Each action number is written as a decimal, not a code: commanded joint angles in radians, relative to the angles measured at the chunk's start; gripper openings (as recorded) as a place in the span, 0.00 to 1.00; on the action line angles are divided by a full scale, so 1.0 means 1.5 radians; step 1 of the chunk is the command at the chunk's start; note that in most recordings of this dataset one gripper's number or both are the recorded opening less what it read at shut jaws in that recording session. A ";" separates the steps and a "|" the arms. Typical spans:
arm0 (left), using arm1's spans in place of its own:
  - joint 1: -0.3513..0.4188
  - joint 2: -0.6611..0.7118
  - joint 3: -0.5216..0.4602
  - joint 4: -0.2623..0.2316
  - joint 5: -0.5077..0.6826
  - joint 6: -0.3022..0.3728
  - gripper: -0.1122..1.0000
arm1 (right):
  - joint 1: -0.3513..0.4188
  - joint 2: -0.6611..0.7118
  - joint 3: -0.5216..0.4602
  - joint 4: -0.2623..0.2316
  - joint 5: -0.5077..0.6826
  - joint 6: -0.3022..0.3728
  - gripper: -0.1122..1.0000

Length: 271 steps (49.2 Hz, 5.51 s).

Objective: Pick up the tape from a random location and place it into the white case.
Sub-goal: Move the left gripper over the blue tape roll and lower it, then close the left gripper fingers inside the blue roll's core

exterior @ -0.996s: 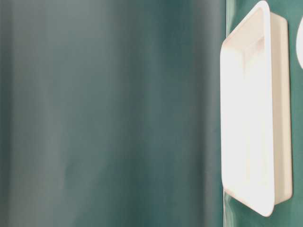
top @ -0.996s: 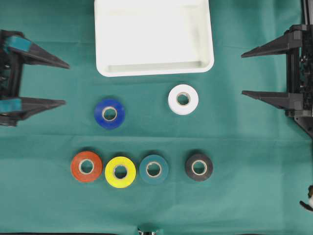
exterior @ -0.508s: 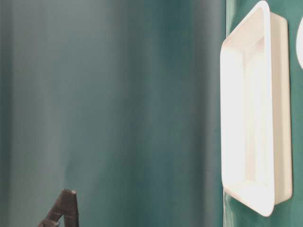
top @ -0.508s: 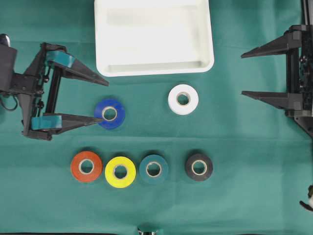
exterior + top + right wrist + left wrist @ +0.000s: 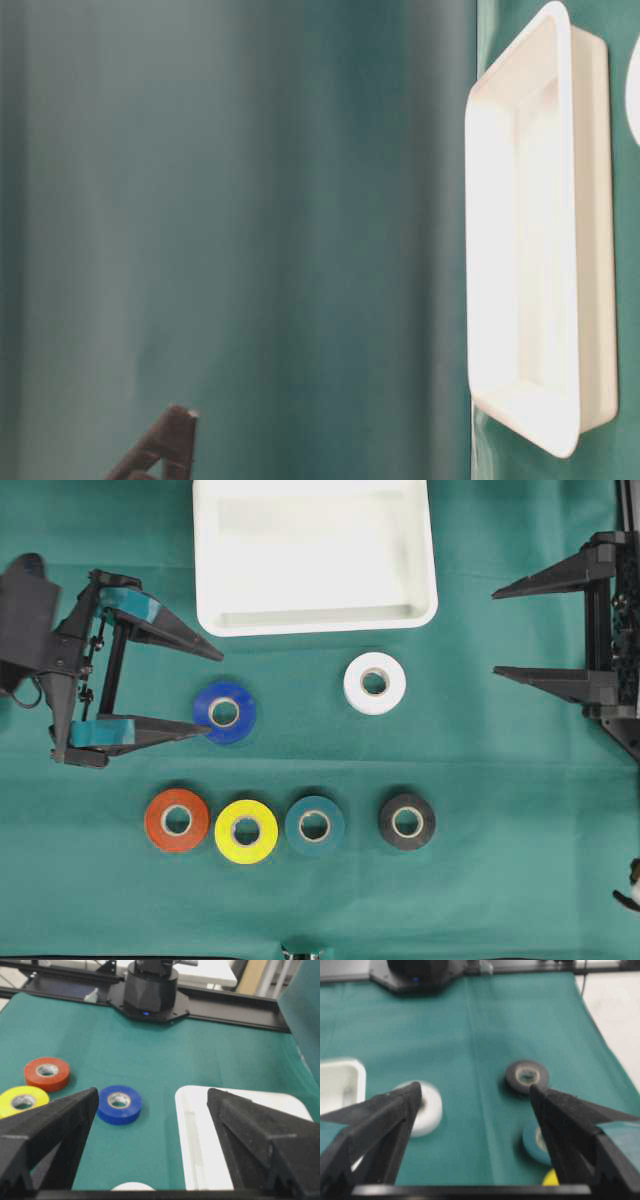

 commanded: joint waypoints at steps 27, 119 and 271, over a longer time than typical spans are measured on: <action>-0.002 0.151 -0.282 0.002 0.544 -0.028 0.99 | -0.001 0.005 -0.027 0.001 0.022 0.000 0.91; -0.002 0.299 -0.173 0.007 0.464 -0.053 0.99 | 0.000 0.037 -0.028 0.001 0.031 0.000 0.92; -0.002 0.315 -0.161 0.006 0.406 -0.052 0.32 | -0.001 0.057 -0.028 0.000 0.041 0.000 0.91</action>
